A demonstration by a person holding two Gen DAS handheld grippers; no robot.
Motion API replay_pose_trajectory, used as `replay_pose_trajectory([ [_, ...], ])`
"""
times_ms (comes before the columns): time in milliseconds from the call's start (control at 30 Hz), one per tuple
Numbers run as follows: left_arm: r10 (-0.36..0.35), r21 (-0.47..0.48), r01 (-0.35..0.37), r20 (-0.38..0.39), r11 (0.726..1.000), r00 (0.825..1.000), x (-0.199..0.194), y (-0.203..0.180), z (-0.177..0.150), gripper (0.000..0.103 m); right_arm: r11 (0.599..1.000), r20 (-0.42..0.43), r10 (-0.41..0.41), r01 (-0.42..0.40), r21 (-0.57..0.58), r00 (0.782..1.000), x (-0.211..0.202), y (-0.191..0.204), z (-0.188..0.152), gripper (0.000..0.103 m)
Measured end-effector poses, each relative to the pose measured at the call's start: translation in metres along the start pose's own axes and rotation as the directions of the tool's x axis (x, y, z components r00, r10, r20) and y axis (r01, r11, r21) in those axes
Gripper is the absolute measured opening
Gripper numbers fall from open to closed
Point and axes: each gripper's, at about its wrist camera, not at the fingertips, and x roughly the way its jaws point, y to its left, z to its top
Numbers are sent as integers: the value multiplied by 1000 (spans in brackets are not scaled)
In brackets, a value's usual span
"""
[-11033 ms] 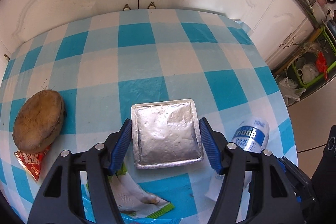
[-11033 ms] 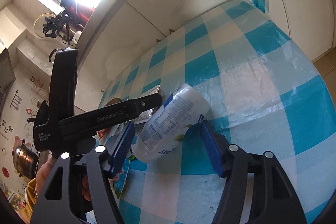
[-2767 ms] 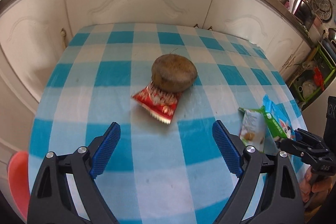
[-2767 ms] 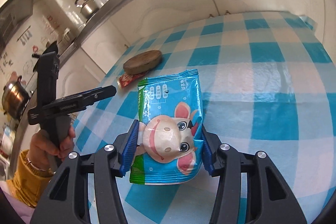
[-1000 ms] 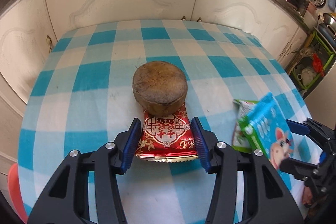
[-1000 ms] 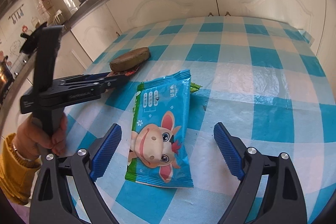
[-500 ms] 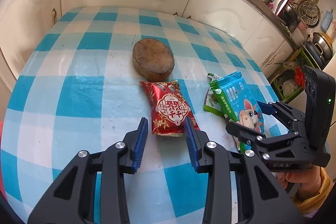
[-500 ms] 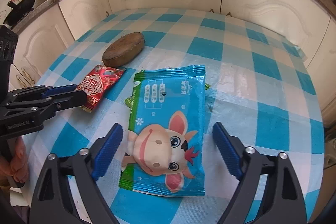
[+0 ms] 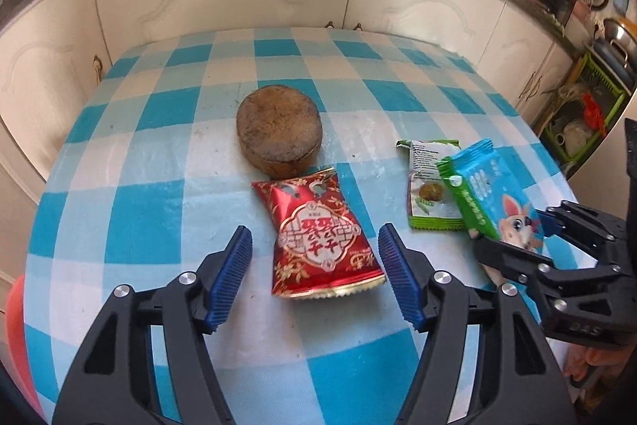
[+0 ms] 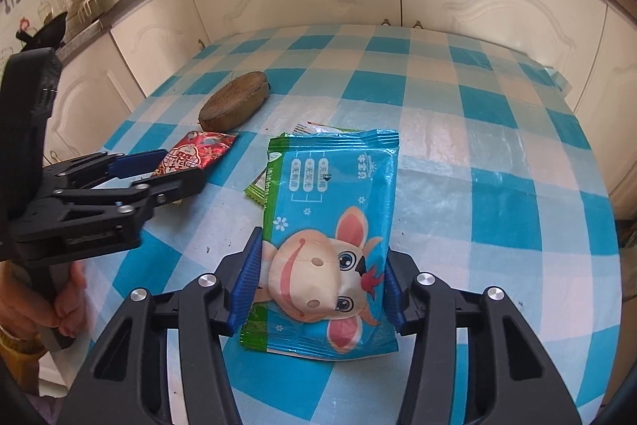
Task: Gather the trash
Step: 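Close the left tool on the red wrapper and lift it, then carry the red wrapper and cow-printed packet over the red basin and open both tools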
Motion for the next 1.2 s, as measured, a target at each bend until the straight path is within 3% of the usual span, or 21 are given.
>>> replay_pose_trajectory([
  [67, 39, 25, -39, -6, 999, 999, 4, -4, 3, 54, 1000, 7, 11, -12, 21, 1000, -3, -3, -2, 52],
  [200, 61, 35, -60, -13, 998, 998, 7, -7, 6, 49, 999, 15, 24, -25, 49, 1000, -8, -7, -6, 52],
  [400, -7, -39, 7, -8, 999, 1000, -1, 4, 3, 47, 997, 20, 37, -38, 72, 999, -14, -9, -10, 51],
  [667, -71, -114, 78, 59, 990, 996, -38, 18, -9, 47, 995, 34, 55, -57, 77, 998, -26, -2, -7, 51],
  [833, -76, -150, 90, 96, 985, 993, -64, 29, -20, 47, 995, 36, 78, -80, 62, 996, -31, 10, -3, 51],
  [1200, -9, -241, 46, 152, 970, 988, -114, 73, -55, 47, 991, 26, 137, -137, 0, 990, -34, 52, 7, 51],
])
